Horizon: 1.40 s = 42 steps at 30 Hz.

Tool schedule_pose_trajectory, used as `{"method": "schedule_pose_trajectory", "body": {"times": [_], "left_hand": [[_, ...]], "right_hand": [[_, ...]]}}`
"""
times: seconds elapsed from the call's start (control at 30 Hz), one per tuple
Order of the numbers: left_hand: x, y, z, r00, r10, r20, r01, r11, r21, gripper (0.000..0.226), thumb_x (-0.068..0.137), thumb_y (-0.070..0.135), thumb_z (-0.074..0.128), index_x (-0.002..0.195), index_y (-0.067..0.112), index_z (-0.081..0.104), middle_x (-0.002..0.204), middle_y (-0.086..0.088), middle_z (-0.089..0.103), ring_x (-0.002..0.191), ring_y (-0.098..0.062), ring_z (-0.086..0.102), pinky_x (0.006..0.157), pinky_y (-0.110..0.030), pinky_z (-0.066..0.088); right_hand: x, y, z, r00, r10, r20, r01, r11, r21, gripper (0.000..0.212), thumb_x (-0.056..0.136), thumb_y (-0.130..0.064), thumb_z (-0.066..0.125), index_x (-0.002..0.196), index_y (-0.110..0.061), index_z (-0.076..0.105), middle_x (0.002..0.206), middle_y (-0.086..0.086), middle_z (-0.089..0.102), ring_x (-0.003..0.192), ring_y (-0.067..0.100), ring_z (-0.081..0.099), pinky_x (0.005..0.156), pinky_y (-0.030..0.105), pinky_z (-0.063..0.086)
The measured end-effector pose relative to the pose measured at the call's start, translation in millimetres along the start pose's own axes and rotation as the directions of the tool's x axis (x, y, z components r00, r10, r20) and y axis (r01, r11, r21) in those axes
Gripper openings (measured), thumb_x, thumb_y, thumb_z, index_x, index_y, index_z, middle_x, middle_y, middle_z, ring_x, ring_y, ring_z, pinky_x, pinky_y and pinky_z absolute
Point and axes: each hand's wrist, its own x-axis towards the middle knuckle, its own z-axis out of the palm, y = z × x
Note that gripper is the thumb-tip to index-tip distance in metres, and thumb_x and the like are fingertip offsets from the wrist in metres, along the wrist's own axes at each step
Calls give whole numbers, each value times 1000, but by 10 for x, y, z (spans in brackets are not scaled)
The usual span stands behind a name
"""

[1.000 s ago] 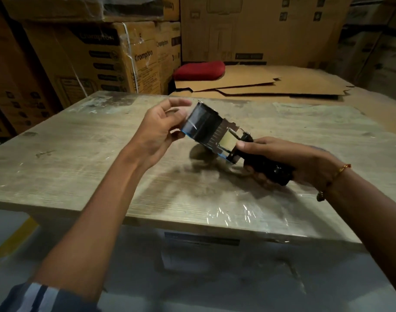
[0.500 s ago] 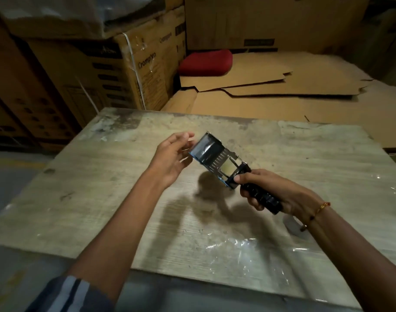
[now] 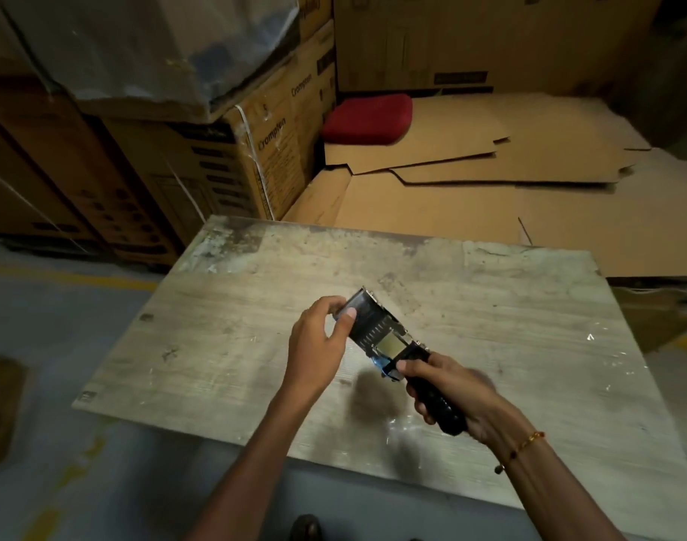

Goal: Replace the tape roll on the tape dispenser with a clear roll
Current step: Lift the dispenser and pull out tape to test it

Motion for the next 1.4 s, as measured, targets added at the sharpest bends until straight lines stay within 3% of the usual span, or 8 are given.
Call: {"method": "schedule_pose_trajectory", "body": {"times": [0.23,0.5,0.7,0.77,0.9,1.03,1.3,1.4], "left_hand": [[90,263,-130,969,-190,158,205,975,-86,41,96,50,51,81,15,64,88,-9,69,80,-19,59,76,-35,42],[286,257,-196,942,-270,201,255,962,101,49,98,54,44,74,19,68,105,-3,61,105,-18,57,90,-35,42],[460,119,-331,672,-529,518,580,811,76,78,83,82,33,108,17,67,106,-9,69,96,-28,69,84,-47,59],[493,2,-328,619,-509,598,629,778,11,77,80,84,38,111,19,65,109,-12,69,96,-30,71,83,-49,60],[500,-212,-199,612,-429,664,615,787,-59,76,70,87,52,112,24,58,121,-7,63,111,-26,61,93,-50,52],[500,-436,-140,713,-316,625,533,825,-191,64,75,71,66,104,15,57,107,-4,65,105,-26,61,96,-45,47],[509,-543,0,694,-141,706,544,745,-386,33,90,21,70,117,7,58,99,-4,69,95,-18,66,101,-50,51],[503,-460,85,662,5,749,495,747,-443,33,89,13,71,120,17,59,108,0,72,101,-11,66,97,-40,52]], "right_hand": [[-268,8,-193,998,16,58,-26,986,166,53,80,-16,77,128,-6,57,76,14,65,58,28,63,46,30,54],[-263,-55,-94,994,-60,-95,59,998,-14,40,87,-14,76,120,-10,56,82,21,63,55,29,63,50,34,53],[-214,-98,171,887,-320,-332,133,866,-481,46,78,-26,83,108,-21,48,91,8,70,53,25,69,46,38,56],[-177,-120,286,835,-425,-348,72,713,-698,50,78,-36,82,110,-26,45,97,-1,71,56,16,68,56,40,58],[-145,-142,560,766,-550,-334,-27,491,-871,54,84,-37,76,123,-26,41,107,-10,67,78,8,60,53,12,34],[-118,-44,737,717,-575,-394,1,566,-824,69,83,-28,77,139,-24,36,96,-15,55,59,-7,52,61,4,41],[-239,131,914,636,-532,-558,14,732,-682,88,78,-29,83,146,-39,30,92,-17,51,82,-1,59,67,17,44],[-310,190,941,665,-434,-607,11,819,-573,58,79,-29,82,125,-39,50,101,-20,60,85,-10,62,71,16,49]]}}
